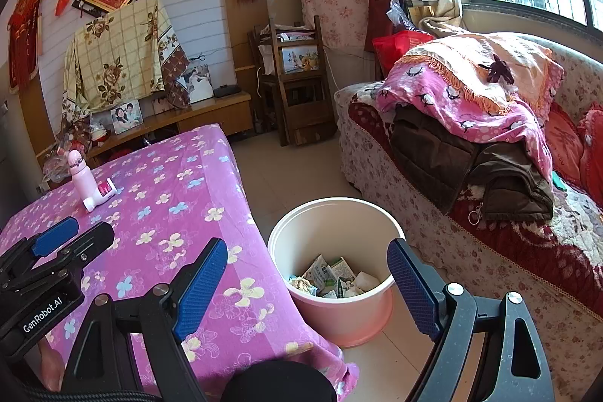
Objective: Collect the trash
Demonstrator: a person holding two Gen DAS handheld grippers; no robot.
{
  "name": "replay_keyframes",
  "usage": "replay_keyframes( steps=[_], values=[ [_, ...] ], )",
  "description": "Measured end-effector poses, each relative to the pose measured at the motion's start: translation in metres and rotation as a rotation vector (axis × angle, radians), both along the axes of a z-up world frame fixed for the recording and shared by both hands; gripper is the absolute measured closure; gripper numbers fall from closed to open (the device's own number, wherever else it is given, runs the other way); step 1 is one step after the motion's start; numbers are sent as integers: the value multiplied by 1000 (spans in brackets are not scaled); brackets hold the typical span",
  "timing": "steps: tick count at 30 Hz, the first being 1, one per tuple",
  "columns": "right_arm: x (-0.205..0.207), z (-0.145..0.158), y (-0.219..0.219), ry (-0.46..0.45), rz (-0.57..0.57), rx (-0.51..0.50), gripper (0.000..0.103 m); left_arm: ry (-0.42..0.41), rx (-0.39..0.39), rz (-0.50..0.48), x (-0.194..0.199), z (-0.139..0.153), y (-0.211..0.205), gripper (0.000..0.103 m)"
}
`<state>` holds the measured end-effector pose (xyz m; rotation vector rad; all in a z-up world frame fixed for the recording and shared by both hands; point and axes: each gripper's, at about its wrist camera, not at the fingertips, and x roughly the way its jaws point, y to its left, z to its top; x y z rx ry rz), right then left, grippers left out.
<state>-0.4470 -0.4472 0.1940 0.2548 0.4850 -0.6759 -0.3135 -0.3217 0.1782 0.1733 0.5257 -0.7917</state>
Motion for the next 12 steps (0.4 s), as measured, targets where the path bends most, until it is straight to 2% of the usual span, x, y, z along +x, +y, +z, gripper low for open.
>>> replay_keyframes(
  steps=[12],
  values=[
    [1, -3, -1, 7, 2, 6, 18, -22, 2, -4, -1, -5, 0, 39]
  ],
)
